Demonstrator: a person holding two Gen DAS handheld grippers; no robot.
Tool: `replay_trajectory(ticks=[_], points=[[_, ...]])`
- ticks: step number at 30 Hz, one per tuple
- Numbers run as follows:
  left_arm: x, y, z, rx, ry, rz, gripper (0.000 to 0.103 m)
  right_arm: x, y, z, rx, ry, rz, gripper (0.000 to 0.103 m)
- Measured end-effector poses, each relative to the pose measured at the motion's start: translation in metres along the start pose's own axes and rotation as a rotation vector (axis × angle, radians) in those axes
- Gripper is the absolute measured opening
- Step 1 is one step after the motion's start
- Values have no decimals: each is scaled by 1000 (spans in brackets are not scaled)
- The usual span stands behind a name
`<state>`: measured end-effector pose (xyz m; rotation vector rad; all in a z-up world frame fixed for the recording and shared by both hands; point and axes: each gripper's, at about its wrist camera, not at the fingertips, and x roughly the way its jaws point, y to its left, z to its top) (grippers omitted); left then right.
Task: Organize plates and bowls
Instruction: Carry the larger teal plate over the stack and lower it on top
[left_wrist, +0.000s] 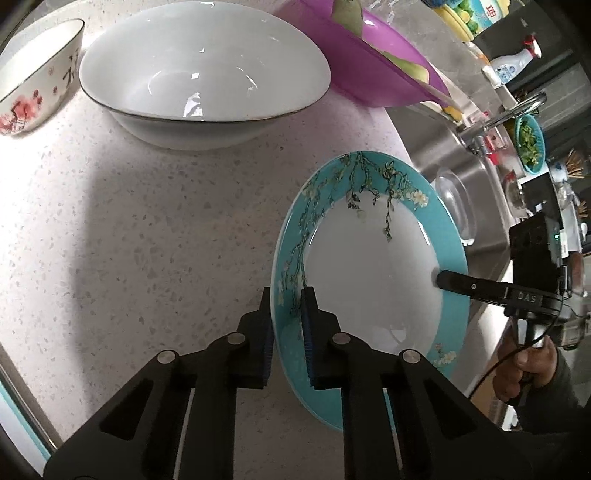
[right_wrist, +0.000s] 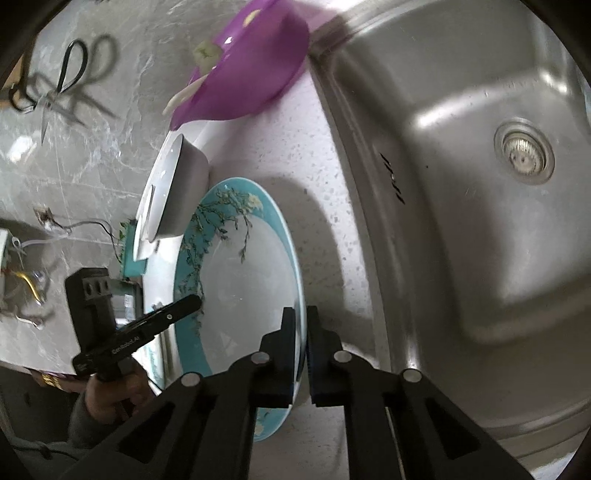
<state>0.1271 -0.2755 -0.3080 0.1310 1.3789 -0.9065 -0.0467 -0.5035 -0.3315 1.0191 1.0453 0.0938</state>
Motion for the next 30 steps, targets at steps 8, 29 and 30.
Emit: replay_trajectory(ticks=[8, 29, 30], points=[[-7, 3, -4, -23, -7, -28, 10, -1, 3, -6, 17, 15, -4, 10], [-132, 60, -48, -120, -155, -49, 10, 8, 118, -16, -114, 59, 6, 13], [-141, 68, -53, -131, -164, -45, 10, 12, 126, -17, -124, 66, 9, 13]])
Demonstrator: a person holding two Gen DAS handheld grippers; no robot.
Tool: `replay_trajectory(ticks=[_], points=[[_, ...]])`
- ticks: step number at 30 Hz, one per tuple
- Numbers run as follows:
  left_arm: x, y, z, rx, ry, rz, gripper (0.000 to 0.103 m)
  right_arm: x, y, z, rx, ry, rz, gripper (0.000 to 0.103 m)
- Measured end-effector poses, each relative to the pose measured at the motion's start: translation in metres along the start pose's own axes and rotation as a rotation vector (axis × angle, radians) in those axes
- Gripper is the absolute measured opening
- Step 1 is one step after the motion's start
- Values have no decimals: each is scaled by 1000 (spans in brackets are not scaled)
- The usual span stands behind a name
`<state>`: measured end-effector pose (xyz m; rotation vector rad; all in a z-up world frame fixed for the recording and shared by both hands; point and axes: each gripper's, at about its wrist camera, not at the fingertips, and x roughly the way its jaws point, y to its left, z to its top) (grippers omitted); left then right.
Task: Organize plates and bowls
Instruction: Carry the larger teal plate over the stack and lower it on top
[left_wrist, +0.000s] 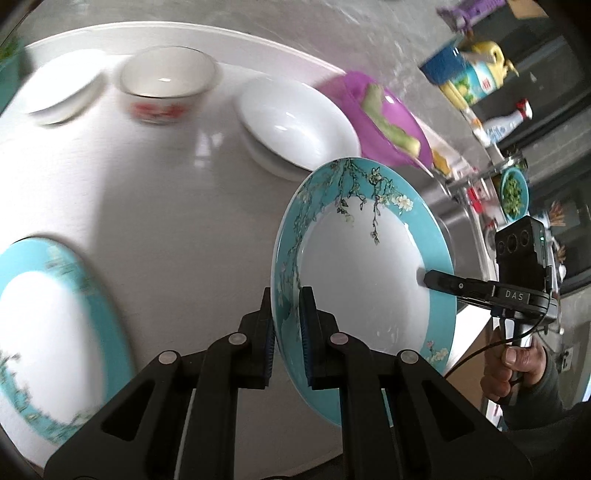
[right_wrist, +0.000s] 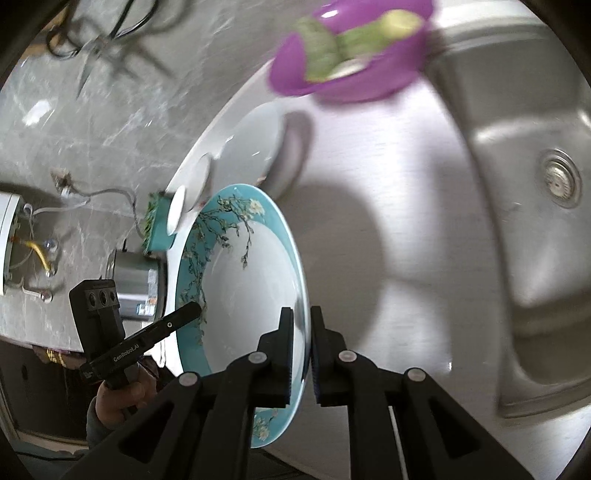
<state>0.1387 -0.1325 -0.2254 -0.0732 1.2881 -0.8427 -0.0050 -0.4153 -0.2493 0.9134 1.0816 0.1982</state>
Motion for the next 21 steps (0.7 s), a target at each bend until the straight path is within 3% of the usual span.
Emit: replay_trajectory(ticks=[12, 21], points=[[-117, 126, -44, -174, -129, 78, 10, 90, 115, -5, -161, 142, 54, 14], [-162, 215, -79, -284, -166, 141, 10, 168, 175, -18, -245, 252, 72, 15]])
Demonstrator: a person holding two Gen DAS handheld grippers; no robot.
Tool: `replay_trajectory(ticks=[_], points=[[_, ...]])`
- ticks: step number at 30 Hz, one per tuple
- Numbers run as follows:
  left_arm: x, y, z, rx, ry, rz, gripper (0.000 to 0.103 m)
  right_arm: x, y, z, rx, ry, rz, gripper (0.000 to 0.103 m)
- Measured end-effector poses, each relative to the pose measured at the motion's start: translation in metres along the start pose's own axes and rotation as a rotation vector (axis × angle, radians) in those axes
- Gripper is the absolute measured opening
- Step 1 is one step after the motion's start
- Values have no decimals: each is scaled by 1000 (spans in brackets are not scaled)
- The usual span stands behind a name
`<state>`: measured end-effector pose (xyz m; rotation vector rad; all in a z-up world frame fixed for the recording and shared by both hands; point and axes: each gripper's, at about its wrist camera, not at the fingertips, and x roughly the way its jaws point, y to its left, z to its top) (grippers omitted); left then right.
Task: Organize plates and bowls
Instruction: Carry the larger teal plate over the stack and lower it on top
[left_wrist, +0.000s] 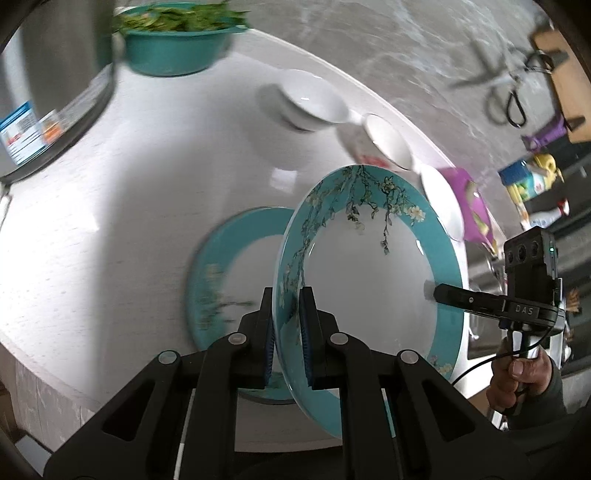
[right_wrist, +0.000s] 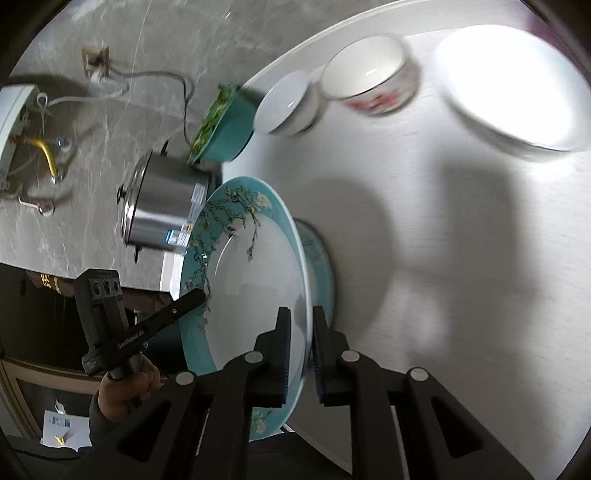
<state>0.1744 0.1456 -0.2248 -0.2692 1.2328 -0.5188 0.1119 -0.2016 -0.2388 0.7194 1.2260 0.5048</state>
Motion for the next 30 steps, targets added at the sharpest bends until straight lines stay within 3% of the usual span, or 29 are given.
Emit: replay_trajectory(ticks=[7, 14, 23, 30], points=[[1, 66, -5, -41, 20, 8, 10, 44, 13, 7, -11, 47, -19, 15], [16, 89, -16, -35, 57, 8, 12, 64, 10, 4, 1, 55, -69, 15], [35, 70, -8, 25, 58, 26, 12, 69, 4, 3, 10, 30, -116, 15], [46, 52, -10, 116, 56, 97, 14, 79, 7, -2, -44, 28, -203, 15]])
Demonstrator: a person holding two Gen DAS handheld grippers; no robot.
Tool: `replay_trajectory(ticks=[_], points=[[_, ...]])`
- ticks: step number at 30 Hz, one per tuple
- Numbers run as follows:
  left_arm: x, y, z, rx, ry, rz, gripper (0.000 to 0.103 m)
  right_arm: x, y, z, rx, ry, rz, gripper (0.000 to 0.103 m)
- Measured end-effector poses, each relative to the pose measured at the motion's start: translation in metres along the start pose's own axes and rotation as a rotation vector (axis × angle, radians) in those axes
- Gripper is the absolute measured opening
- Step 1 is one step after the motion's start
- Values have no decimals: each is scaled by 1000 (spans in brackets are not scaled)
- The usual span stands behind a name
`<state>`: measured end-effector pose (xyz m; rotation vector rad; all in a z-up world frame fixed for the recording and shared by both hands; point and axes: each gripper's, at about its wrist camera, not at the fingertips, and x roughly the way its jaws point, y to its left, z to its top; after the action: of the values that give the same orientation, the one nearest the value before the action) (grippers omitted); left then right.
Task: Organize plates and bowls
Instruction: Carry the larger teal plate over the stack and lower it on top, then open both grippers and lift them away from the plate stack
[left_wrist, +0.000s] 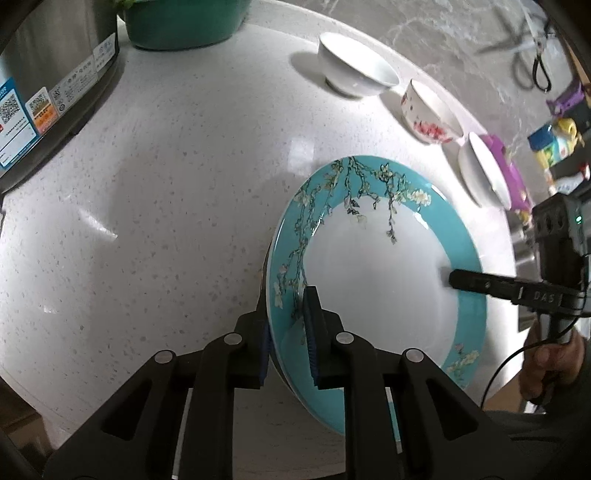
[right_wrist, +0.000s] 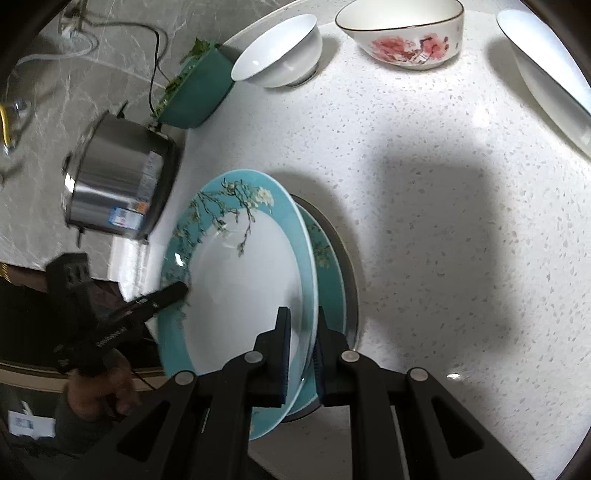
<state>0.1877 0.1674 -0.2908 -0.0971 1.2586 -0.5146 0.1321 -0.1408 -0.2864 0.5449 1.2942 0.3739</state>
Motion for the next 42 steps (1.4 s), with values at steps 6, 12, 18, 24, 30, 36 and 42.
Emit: replay_trajectory(ticks=[6, 12, 18, 24, 30, 36, 42], points=[[3, -15, -2, 97, -19, 68, 19, -2, 7, -2, -49, -26, -79, 15], [9, -26, -6, 195, -35, 150, 26, 4, 35, -10, -211, -65, -227, 20], [11, -29, -12, 256, -62, 161, 29, 11, 55, -25, -333, -122, -342, 29], [13, -29, -8, 306, -64, 150, 31, 16, 65, -37, -402, -174, -445, 38], [16, -32, -8, 354, -57, 129, 56, 26, 69, -45, -420, -195, -533, 44], [19, -28, 0, 336, -60, 121, 65, 25, 66, -49, -402, -220, -531, 60], [1, -22, 21, 257, -113, 158, 74, 0, 55, -52, -341, -279, -457, 84]])
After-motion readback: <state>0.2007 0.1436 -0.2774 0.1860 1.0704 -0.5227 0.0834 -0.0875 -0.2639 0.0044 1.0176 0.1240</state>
